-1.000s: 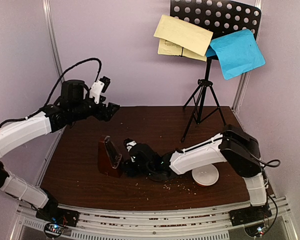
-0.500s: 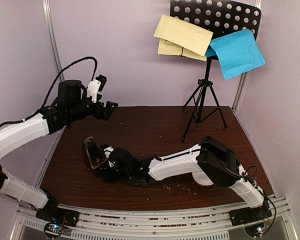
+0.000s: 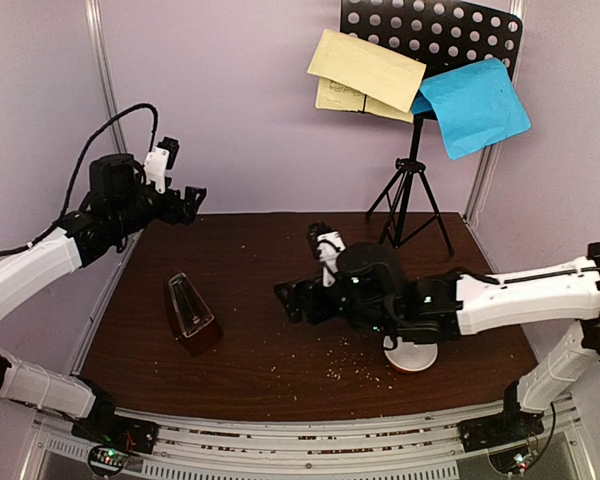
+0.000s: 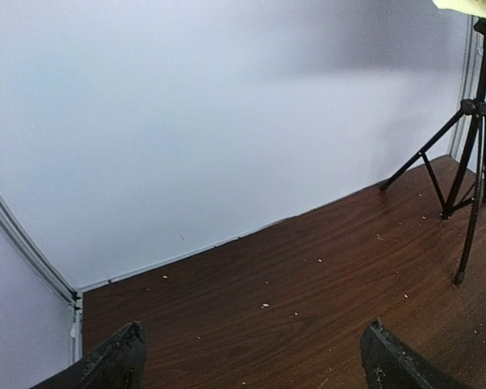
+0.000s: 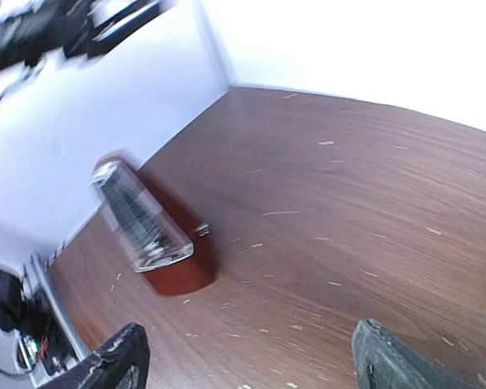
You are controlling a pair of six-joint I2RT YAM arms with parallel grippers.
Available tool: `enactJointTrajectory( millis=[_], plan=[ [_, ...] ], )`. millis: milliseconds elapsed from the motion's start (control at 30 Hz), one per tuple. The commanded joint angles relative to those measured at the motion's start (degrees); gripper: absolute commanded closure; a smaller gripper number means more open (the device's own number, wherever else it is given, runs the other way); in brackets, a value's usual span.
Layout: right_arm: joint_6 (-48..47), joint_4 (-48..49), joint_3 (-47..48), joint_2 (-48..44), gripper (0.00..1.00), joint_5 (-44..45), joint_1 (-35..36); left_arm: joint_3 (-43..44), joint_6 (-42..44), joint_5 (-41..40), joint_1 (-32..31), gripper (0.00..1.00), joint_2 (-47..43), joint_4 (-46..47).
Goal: Pack up the instrument practice props
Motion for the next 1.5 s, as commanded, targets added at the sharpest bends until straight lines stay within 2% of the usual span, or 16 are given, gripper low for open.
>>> enactJointTrajectory(
  millis=[0,133,233,433,633,800,1200,1367,1467],
  plan=[
    [10.7,-13.1,-10.1,-9.7,0.10,9.0,-5.8,-0.7,2.5,-4.7,0.1,0.04,-1.4,2.5],
    [17.0,-10.8,-18.0,-17.6,0.11,1.9,-18.0,-0.2,2.0,-3.0,0.0,0.04,0.7,1.9],
    [17.8,-9.8,-18.3,-19.7,0.11,-1.5,-26.2,0.0,1.3,-1.8,0.1,0.04,1.8,1.7],
    [15.6,-8.1,-11.6,-14.2,0.11,-11.6,-39.4,0.5,0.7,-0.5,0.0,0.04,2.8,1.1],
    [10.1,-9.7,-1.1,-4.5,0.14,-21.8,-48.9,0.6,1.1,-1.3,0.1,0.04,3.9,0.8],
    [6.2,-13.2,7.4,3.7,0.19,-29.7,-52.8,0.6,1.3,-1.5,0.1,0.04,4.6,0.8],
    [5.1,-12.5,21.8,17.4,0.31,-36.3,-55.7,0.8,1.3,-1.2,0.1,0.04,6.6,0.7],
    [7.0,-10.7,26.1,21.9,0.57,-39.1,-55.8,0.9,1.3,-1.0,0.1,0.05,7.3,0.5],
    [8.7,-7.6,24.8,21.9,0.65,-39.9,-55.8,0.9,1.3,-1.3,0.1,0.05,7.6,0.5]
  ],
)
